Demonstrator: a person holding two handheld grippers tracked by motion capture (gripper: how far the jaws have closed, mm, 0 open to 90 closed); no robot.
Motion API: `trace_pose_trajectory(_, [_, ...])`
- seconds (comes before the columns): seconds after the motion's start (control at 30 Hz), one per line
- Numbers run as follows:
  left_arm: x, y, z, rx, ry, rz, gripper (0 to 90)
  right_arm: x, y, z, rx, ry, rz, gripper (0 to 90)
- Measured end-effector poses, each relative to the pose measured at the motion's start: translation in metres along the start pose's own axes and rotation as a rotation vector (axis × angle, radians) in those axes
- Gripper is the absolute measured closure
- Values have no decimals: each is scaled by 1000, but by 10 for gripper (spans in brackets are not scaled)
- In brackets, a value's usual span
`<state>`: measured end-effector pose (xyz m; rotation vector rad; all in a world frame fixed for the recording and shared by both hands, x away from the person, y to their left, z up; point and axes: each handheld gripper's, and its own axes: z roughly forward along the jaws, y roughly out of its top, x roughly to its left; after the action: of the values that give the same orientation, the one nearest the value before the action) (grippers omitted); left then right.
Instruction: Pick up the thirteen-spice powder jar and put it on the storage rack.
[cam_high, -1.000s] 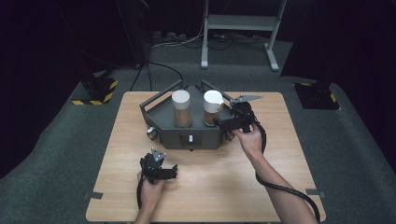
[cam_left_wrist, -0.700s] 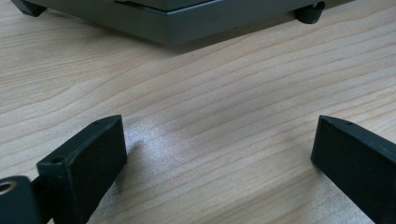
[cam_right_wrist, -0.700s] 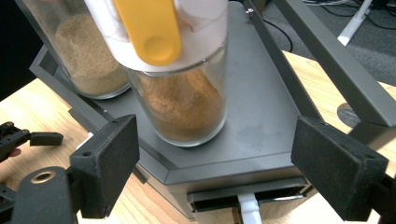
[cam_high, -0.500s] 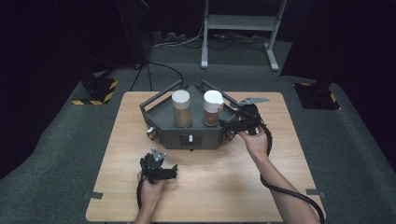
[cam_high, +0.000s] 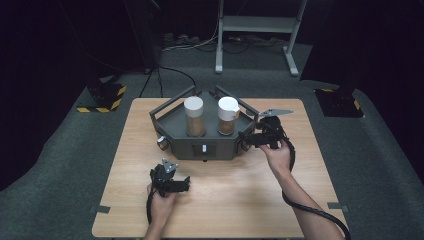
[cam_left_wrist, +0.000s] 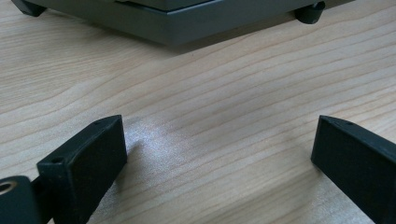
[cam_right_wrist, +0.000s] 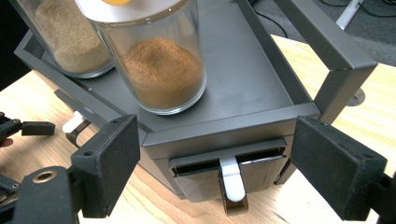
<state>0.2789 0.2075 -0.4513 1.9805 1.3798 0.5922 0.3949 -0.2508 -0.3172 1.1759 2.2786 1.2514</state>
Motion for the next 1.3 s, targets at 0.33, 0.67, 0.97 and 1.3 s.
trace_pose_trajectory(0.33, [0,0,0,0,0,-1,33,-1,-8,-2,14,-15,-5,152])
trace_pose_trajectory(0.67, [0,0,0,0,0,-1,33,-1,-24,-3,26,-55,-5,156])
trace_pose_trajectory(0.97, [0,0,0,0,0,-1,33,-3,-36,-2,46,-66,-4,156])
trace_pose_trajectory(1.3, [0,0,0,0,0,-1,33,-3,-47,-3,59,-84,-4,156])
